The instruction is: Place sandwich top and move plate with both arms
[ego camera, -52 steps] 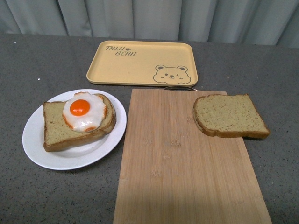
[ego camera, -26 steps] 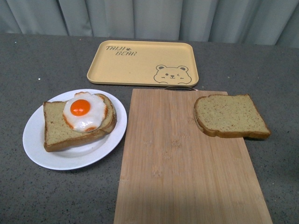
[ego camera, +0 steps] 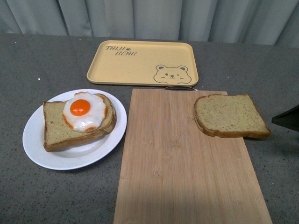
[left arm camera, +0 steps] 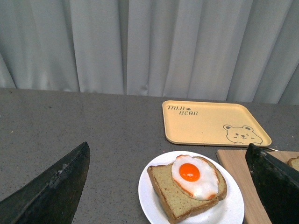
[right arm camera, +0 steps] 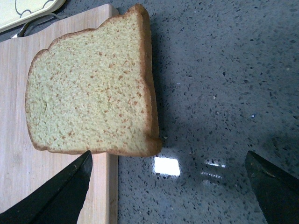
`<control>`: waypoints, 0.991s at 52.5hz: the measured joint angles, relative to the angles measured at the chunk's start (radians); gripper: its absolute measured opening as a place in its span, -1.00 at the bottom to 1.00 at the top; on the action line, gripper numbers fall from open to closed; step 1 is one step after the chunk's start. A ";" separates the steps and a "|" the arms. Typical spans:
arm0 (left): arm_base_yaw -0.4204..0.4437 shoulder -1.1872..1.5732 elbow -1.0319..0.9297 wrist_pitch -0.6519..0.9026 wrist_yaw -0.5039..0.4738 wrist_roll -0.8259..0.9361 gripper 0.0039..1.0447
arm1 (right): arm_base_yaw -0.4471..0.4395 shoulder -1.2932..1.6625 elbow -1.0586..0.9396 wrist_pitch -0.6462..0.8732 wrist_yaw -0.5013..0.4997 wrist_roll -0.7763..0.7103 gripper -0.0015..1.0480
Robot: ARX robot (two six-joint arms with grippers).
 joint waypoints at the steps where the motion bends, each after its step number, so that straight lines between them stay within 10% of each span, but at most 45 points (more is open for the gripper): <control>1: 0.000 0.000 0.000 0.000 0.000 0.000 0.88 | 0.001 0.005 0.004 0.000 0.000 0.002 0.82; 17: 0.000 0.000 0.000 0.000 0.000 0.000 0.88 | 0.049 0.151 0.094 0.057 -0.069 0.135 0.81; 52: 0.000 0.000 0.000 0.000 0.000 0.000 0.88 | 0.100 0.142 0.114 0.049 -0.095 0.244 -0.92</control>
